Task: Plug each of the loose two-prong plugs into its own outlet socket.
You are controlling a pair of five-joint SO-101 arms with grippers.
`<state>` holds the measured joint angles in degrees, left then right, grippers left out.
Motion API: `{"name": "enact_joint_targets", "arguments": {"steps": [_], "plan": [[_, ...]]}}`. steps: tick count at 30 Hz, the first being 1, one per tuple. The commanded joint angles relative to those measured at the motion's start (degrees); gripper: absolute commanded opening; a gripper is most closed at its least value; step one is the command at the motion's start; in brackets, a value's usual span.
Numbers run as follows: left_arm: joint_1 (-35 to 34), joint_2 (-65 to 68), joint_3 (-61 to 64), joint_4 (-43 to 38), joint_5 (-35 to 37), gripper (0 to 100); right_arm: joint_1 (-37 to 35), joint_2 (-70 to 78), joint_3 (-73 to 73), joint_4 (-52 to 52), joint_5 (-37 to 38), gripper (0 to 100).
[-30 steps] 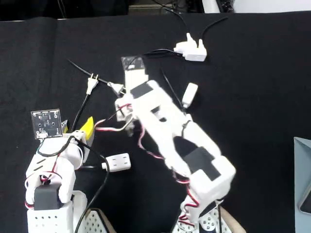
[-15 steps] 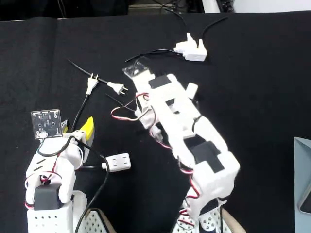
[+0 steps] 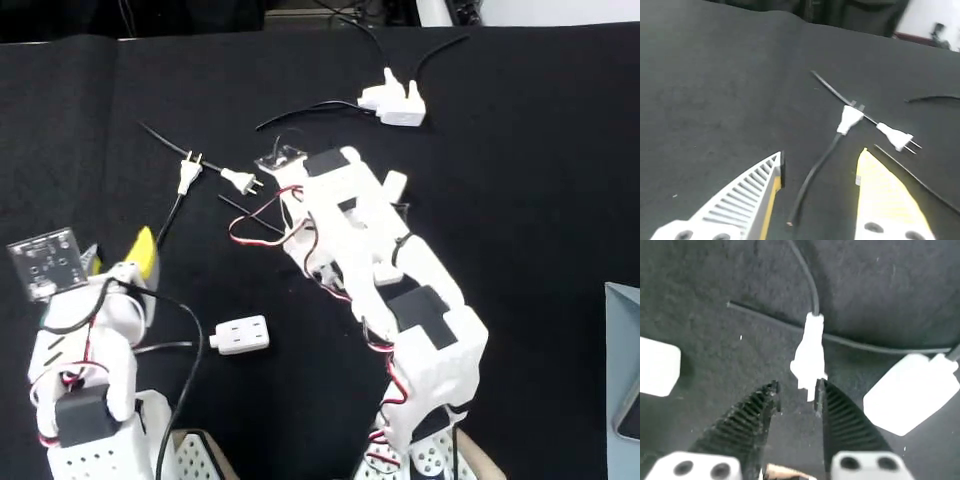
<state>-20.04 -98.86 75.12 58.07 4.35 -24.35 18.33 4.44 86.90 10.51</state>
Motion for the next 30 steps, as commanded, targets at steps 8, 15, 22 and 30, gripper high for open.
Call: {"name": "enact_joint_targets", "arguments": {"steps": [8,15,22,30], "plan": [[-7.78,-0.26,-2.51,7.82,-4.84,24,-0.62,-0.40,-2.51,2.90,0.18,11.8],[-7.69,-0.35,1.63,10.37,-9.93,24,-1.58,-0.40,-2.59,1.32,-2.90,11.8],[-7.69,-6.15,9.71,10.37,-17.41,24,-2.46,-0.40,-2.86,0.00,-5.45,11.8],[-7.69,-5.45,10.68,10.46,-19.25,24,-2.11,0.13,-2.59,-4.57,-11.08,11.8]]}}
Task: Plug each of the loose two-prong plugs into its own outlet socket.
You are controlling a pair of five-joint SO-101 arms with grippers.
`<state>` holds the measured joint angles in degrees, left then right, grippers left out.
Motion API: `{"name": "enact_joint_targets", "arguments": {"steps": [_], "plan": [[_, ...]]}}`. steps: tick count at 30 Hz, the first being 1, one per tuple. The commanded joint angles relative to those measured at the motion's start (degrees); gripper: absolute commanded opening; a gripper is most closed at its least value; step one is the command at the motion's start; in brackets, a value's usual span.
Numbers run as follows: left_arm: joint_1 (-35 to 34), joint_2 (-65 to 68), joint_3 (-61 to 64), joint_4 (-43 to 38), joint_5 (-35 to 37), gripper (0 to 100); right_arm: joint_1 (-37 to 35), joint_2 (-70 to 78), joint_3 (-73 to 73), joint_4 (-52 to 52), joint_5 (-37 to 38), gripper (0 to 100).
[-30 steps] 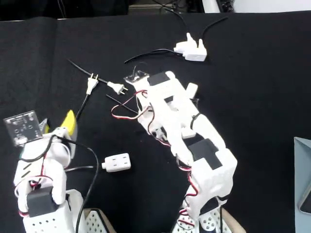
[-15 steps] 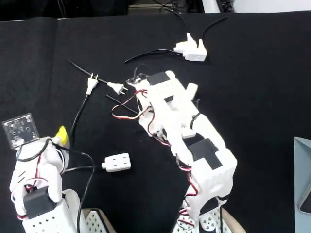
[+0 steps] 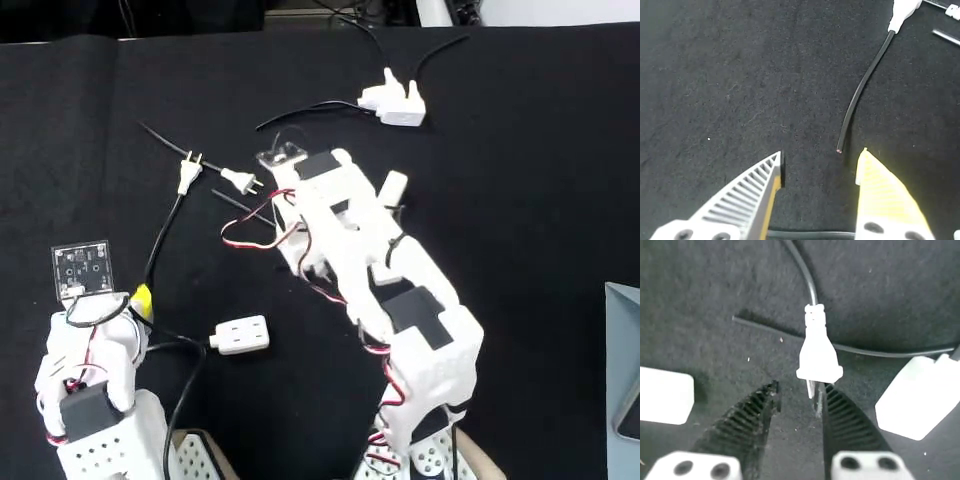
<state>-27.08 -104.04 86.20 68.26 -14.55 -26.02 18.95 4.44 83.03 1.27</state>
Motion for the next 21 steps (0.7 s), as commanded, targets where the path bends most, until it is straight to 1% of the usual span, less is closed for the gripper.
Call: {"name": "enact_joint_targets", "arguments": {"steps": [1,8,15,21], "plan": [[-0.66,-0.26,-0.40,0.26,-0.35,24,-0.44,-0.57,-2.77,-0.53,-2.11,11.8],[-0.66,-0.26,-0.40,0.53,-0.35,24,-0.70,-1.10,-4.53,-0.35,-1.85,11.8],[-0.75,-0.26,-0.40,0.62,-0.35,24,0.62,-0.66,-14.46,6.07,-1.85,11.8],[-0.75,-0.26,-0.40,0.62,-0.35,24,3.08,3.91,-15.43,3.78,-1.76,12.0]]}}
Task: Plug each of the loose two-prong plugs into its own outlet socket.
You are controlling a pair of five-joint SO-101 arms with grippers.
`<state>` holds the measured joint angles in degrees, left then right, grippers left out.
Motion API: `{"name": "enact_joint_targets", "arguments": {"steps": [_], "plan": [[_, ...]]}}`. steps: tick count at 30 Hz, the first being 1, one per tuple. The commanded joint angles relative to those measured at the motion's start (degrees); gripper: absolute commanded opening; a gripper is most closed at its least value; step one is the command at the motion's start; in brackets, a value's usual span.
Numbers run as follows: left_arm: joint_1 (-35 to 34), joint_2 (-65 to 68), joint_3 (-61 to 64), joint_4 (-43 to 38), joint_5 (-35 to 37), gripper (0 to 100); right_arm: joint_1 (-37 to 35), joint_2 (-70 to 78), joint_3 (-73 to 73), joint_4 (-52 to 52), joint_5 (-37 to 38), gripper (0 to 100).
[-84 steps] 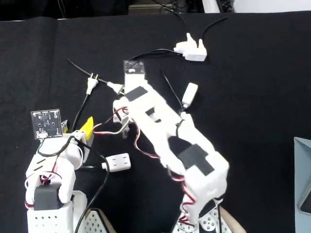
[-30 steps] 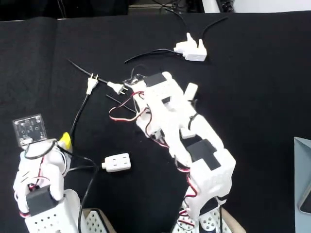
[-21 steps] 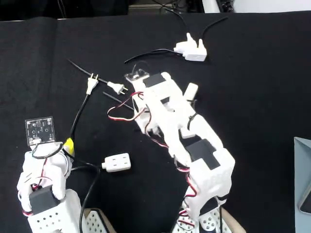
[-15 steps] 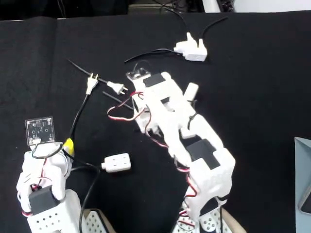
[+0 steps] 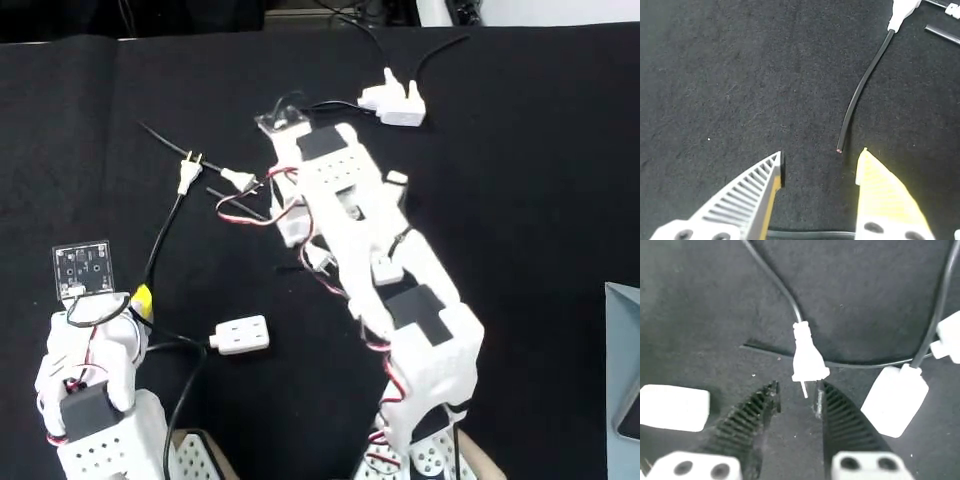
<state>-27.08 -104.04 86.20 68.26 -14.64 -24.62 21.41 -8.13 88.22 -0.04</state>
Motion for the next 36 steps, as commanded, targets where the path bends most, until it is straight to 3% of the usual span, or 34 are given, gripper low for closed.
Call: {"name": "enact_joint_targets", "arguments": {"steps": [1,15,22,36], "plan": [[-0.75,-0.26,-0.40,0.62,-0.26,24,1.85,3.12,-3.12,-1.67,-0.44,12.0],[-0.75,-0.26,0.31,0.26,-0.26,24,4.31,16.04,-13.23,1.41,-0.44,12.0],[-0.75,-0.26,0.31,0.26,-0.26,24,0.97,15.60,-13.23,7.65,-0.62,12.0],[-0.84,-0.26,0.31,0.26,-0.26,24,-2.64,20.79,-13.76,7.74,-0.97,11.7]]}}
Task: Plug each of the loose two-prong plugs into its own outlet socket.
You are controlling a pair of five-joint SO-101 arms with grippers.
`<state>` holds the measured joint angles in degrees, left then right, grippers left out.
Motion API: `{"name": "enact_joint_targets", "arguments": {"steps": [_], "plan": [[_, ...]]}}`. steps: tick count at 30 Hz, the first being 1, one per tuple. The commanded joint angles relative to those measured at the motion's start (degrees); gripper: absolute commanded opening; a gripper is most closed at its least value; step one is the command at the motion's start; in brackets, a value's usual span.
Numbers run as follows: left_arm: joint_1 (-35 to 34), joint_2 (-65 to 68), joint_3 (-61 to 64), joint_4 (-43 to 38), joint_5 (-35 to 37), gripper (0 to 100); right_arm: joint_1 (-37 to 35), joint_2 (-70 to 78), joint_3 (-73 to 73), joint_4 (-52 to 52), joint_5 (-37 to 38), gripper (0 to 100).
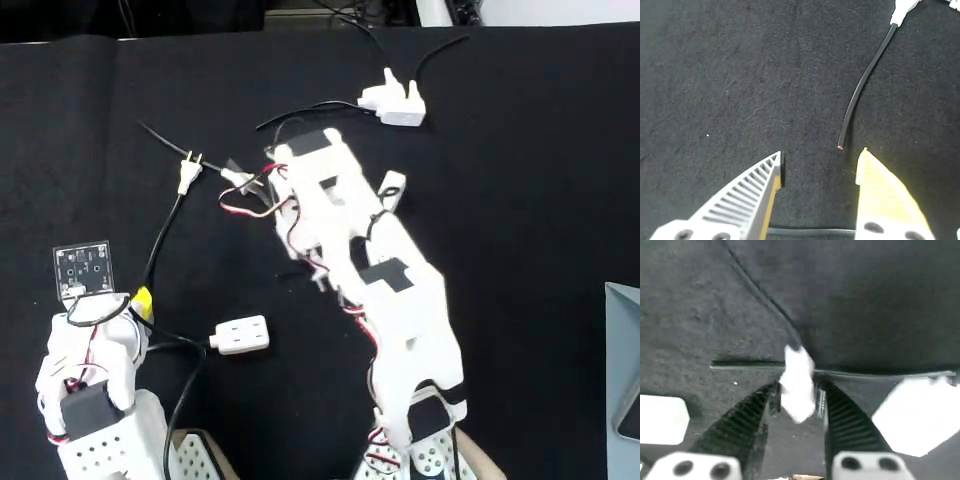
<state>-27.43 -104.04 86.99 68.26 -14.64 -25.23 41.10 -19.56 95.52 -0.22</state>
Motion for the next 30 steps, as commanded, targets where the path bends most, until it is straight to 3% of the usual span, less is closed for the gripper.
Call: {"name": "enact_joint_targets", "arguments": {"steps": [1,5,9,19,30], "plan": [[-0.57,-0.26,-0.48,0.26,-0.26,24,-2.55,1.89,-3.21,0.62,-0.79,11.7],[-0.57,-0.26,-0.48,0.26,-0.26,24,-2.90,2.86,-6.46,0.88,-1.32,10.3],[-0.57,-0.26,-0.40,0.26,-0.26,24,-2.73,2.51,-9.19,1.41,-1.93,1.1],[-0.48,-0.26,-0.40,0.26,-0.26,24,-2.90,2.51,-8.92,5.10,-1.93,8.3],[-0.57,-0.26,-0.40,0.26,-0.26,24,-3.43,2.51,-8.40,5.19,-2.02,8.8]]}}
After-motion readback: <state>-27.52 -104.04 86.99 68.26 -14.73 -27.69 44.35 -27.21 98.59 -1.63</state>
